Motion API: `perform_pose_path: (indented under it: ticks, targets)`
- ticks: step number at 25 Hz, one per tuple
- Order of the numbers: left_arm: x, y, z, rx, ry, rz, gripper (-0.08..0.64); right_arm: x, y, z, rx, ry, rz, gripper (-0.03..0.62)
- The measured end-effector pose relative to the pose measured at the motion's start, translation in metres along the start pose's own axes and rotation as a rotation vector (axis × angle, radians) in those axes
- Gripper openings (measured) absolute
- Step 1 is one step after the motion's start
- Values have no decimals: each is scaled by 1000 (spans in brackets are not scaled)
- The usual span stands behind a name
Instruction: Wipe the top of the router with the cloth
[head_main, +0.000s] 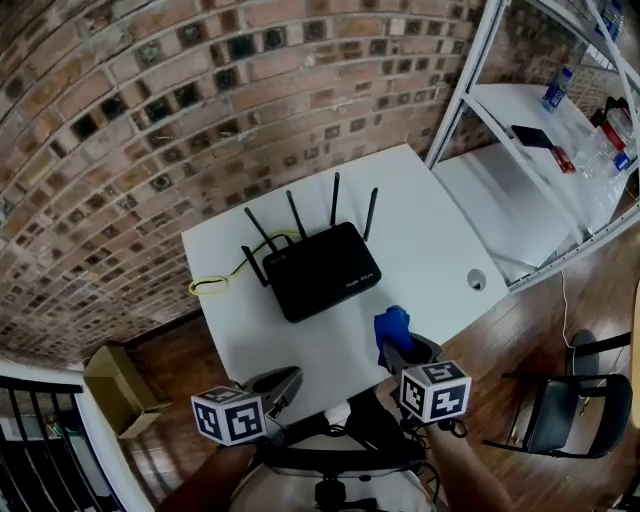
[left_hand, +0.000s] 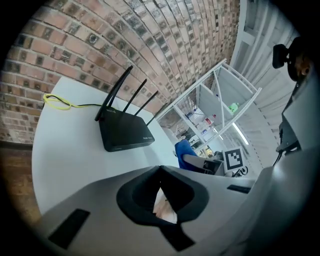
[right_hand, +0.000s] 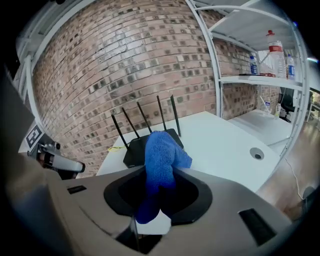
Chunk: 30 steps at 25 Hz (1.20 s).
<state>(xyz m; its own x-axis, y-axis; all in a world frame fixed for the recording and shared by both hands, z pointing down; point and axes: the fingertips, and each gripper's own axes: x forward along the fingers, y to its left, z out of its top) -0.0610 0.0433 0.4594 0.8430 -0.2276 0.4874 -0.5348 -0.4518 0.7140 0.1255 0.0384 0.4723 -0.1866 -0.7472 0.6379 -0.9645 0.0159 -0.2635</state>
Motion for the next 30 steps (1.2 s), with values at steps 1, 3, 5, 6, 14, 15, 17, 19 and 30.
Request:
perform_pose_path:
  ticks: [1, 3, 5, 6, 14, 15, 17, 19, 30]
  targets:
    - [4, 3, 4, -8, -12, 15, 28, 8, -2, 6, -13, 5, 17, 132]
    - [13, 8, 15, -25, -45, 51, 28, 25, -9, 18, -38, 18, 53, 132]
    - [22, 11, 27, -51, -91, 86, 28, 41, -16, 30, -63, 37, 89, 132]
    - [27, 11, 32, -67, -115, 101, 28, 47, -19, 36, -78, 48, 109, 132]
    - [63, 10, 57, -149, -227, 214, 28, 84, -47, 70, -182, 118, 240, 132]
    - [65, 9, 57, -162, -234, 213, 28, 86, -48, 72, -189, 126, 247, 132]
    - [70, 8, 59, -182, -247, 202, 28, 91, -47, 76, -201, 134, 261, 132]
    - [71, 8, 59, -189, -251, 200, 28, 95, -41, 80, -217, 137, 276, 132]
    - [48, 17, 48, -159, -220, 192, 28, 139, 35, 80, -318, 172, 341, 132]
